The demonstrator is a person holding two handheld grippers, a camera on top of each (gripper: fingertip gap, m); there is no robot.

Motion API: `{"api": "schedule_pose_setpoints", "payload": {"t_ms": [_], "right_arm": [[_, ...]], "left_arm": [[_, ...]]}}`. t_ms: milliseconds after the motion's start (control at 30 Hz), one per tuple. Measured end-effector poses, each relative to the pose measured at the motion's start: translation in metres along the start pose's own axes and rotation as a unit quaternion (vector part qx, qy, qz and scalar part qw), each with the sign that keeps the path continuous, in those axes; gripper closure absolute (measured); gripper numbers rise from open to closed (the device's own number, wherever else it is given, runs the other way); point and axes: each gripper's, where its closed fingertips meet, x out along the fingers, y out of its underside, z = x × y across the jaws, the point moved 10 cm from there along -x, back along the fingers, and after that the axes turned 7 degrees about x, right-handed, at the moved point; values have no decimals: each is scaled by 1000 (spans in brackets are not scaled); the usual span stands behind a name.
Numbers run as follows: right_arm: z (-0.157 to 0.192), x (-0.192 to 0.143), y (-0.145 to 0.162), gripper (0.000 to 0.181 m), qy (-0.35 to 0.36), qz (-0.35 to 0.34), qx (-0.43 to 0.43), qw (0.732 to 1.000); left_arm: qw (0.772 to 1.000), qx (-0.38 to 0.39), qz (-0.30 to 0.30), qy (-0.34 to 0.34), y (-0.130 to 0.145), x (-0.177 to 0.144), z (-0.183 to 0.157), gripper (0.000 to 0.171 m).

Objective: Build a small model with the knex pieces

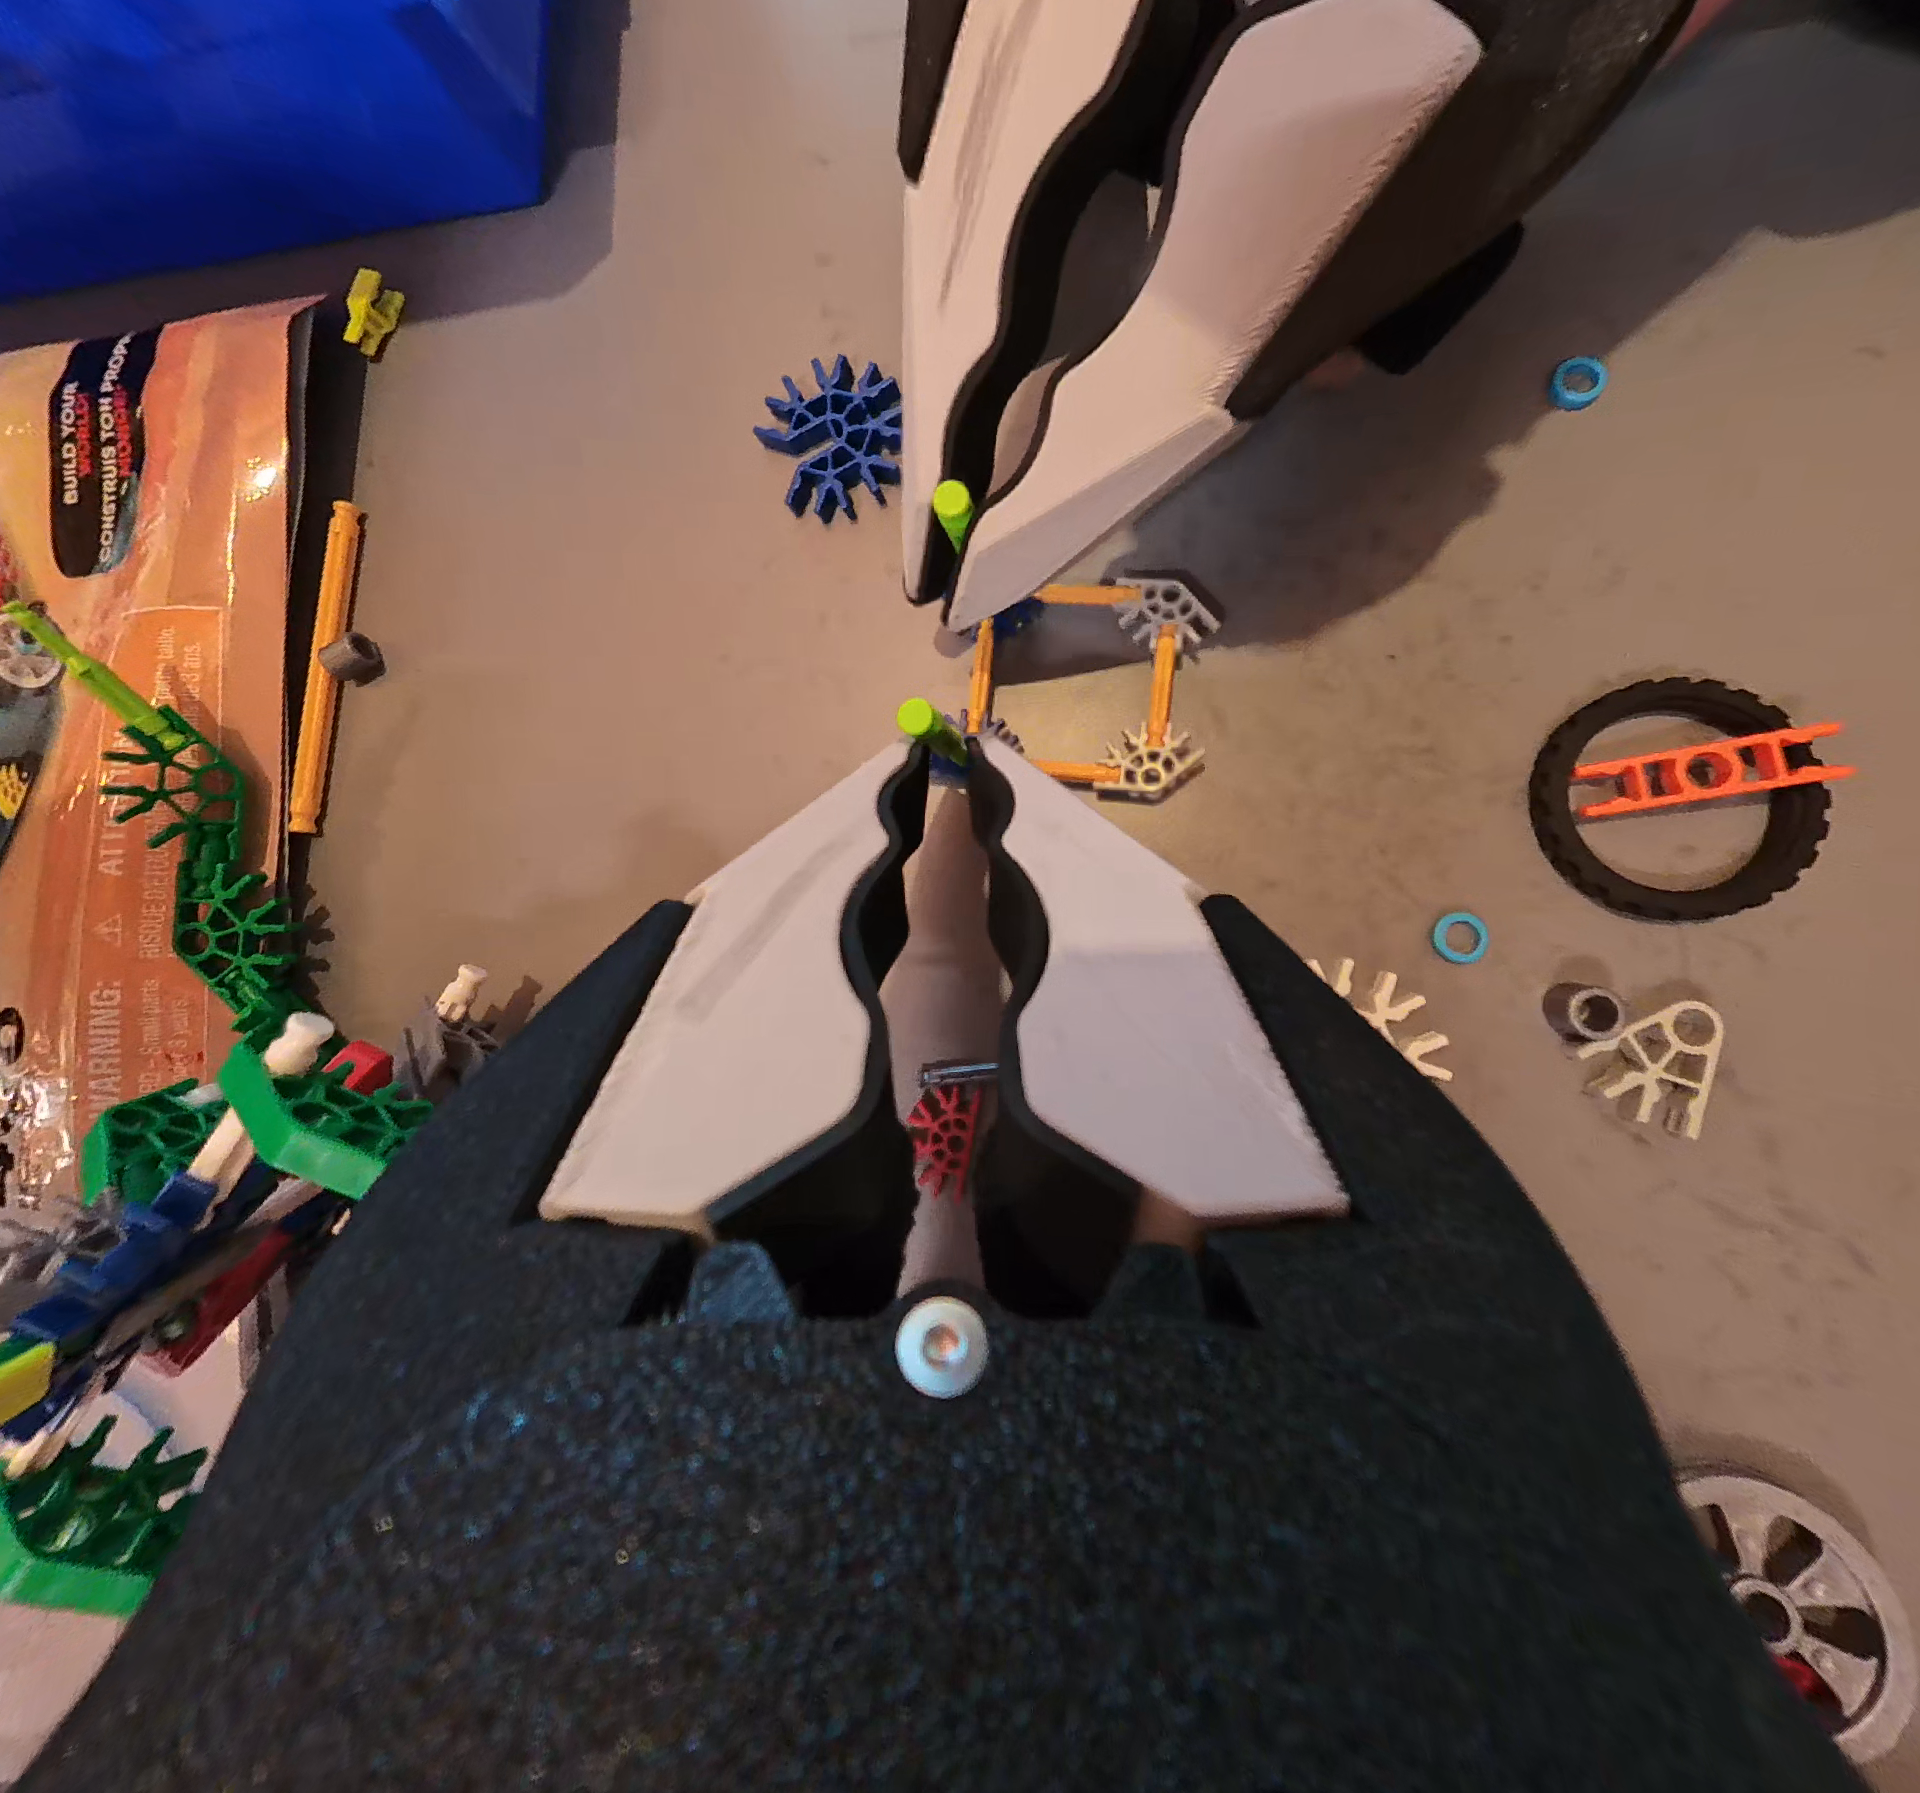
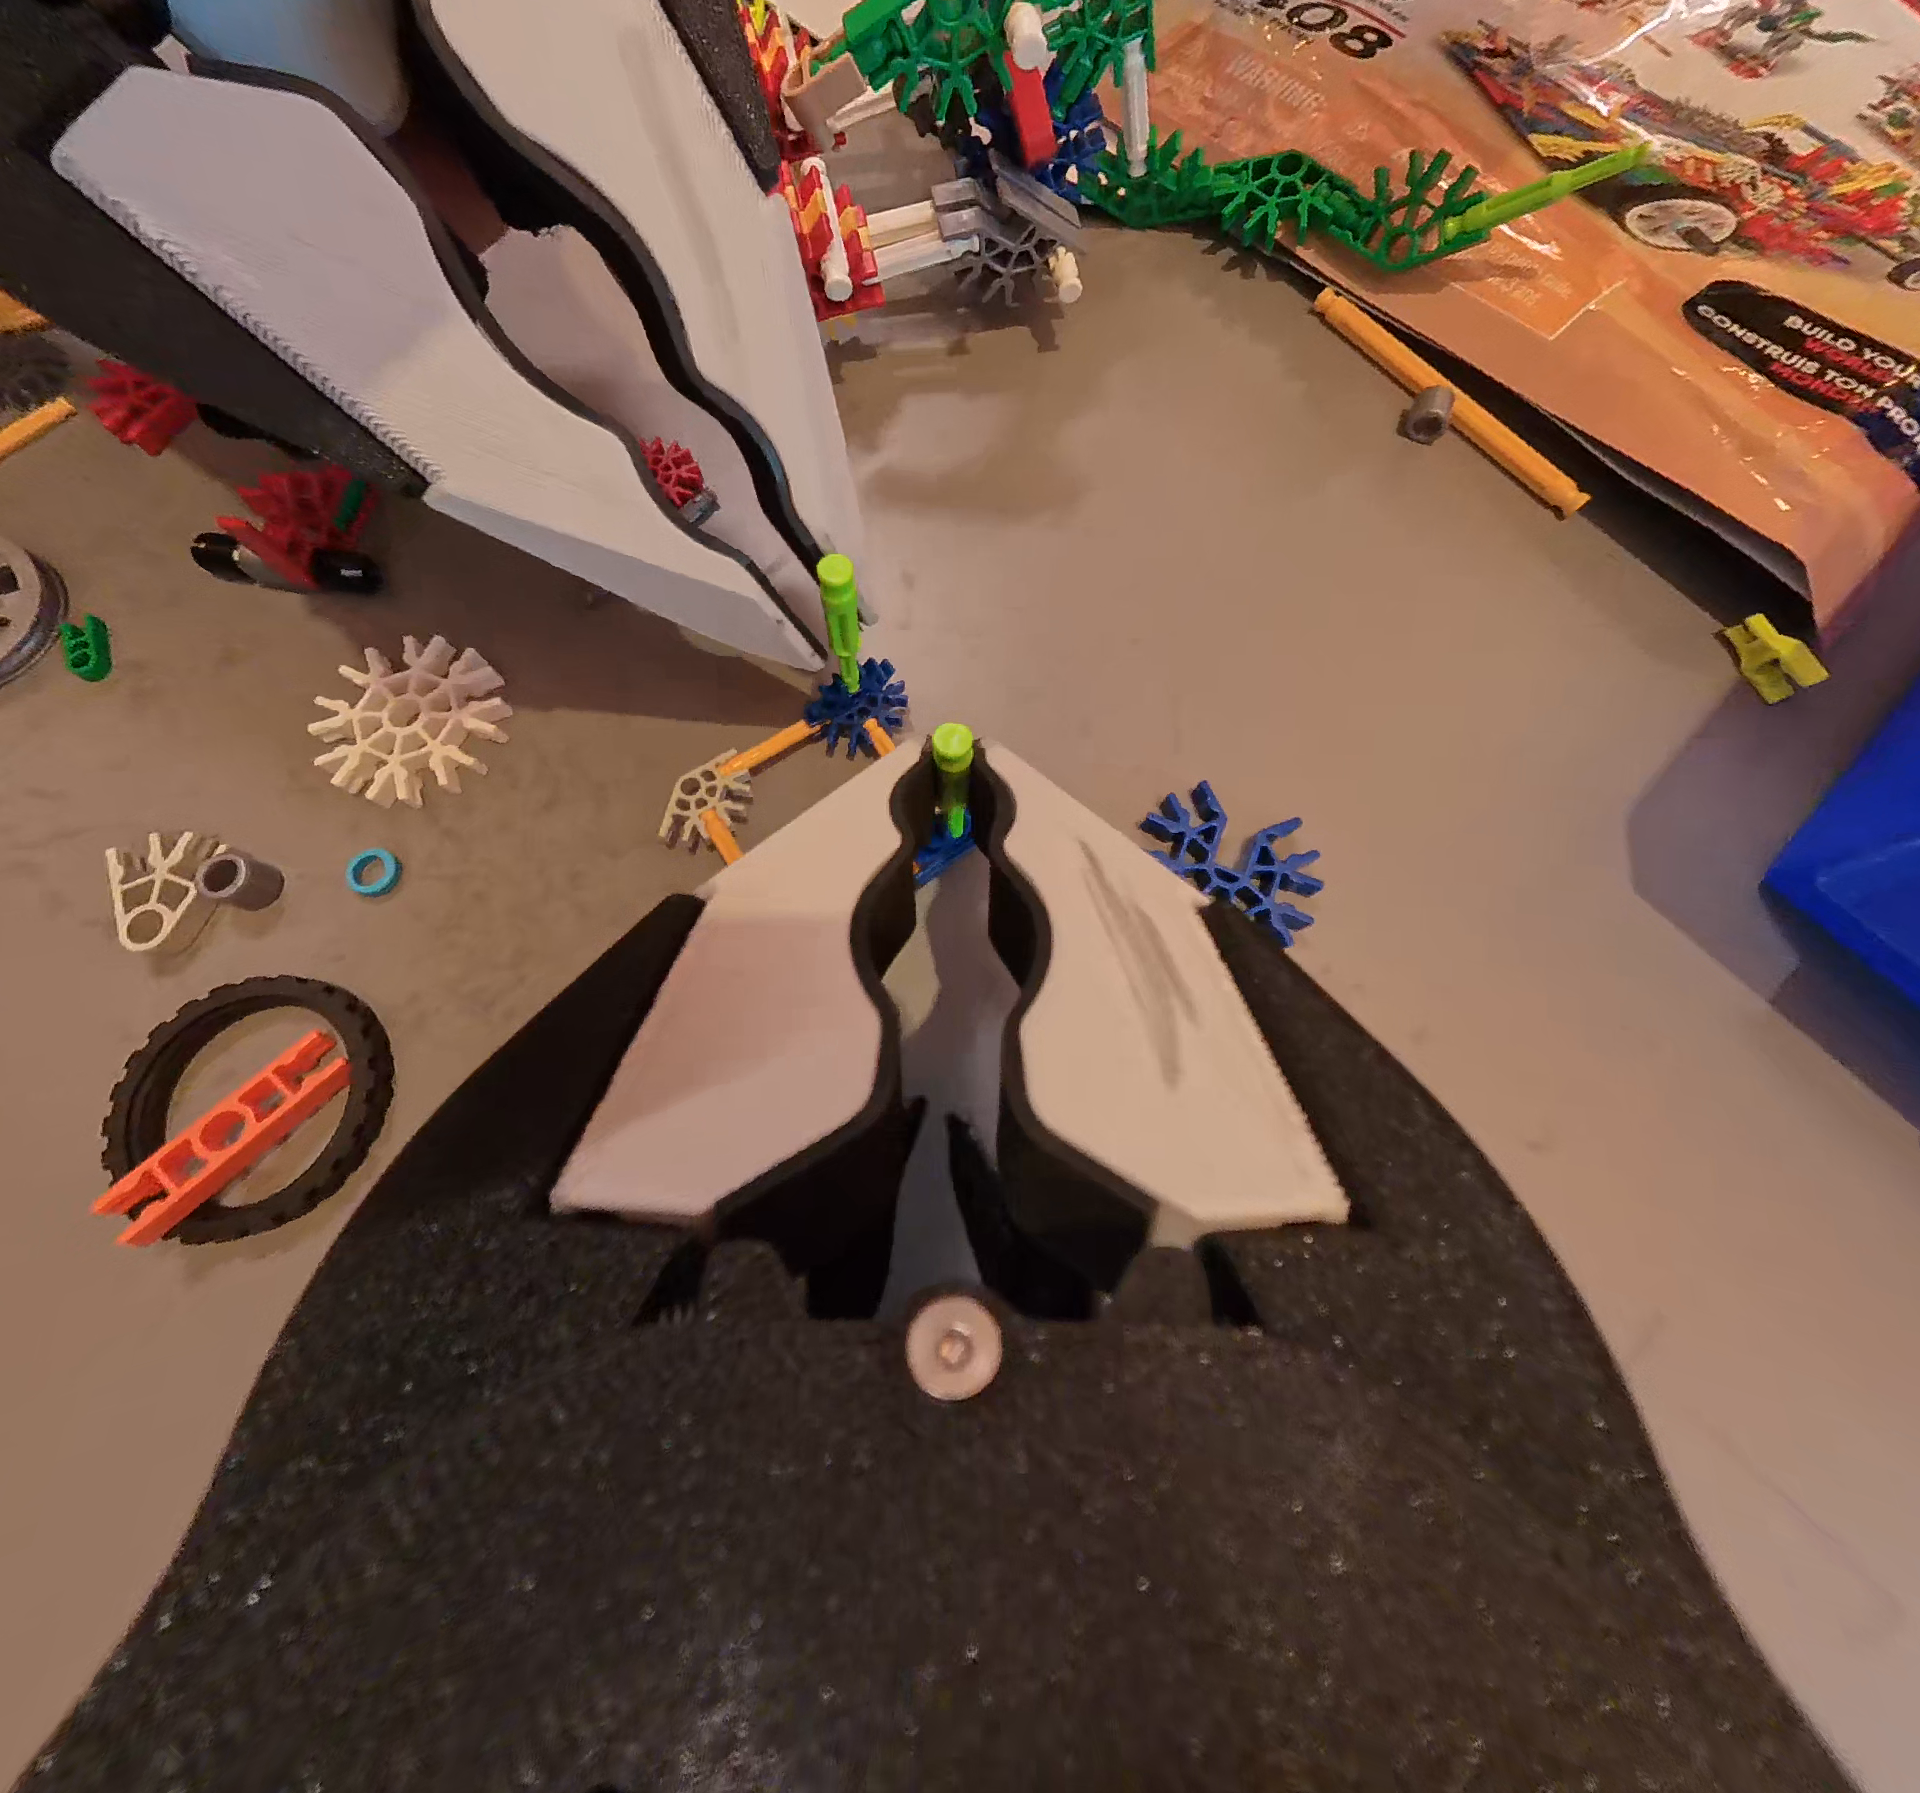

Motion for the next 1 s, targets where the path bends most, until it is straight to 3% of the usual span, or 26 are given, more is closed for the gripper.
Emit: {"api": "schedule_pose_setpoints", "payload": {"t_ms": [500, 1000], "right_arm": [[-7, -4, -4, 177, -14, -34, 41, 998], [-5, 2, 1, 177, -5, -8, 31, 999]], "left_arm": [[1000, -8, -29, -7, -2, -12, 7, 162], [1000, -3, -22, -12, 2, -21, 14, 160]]}}
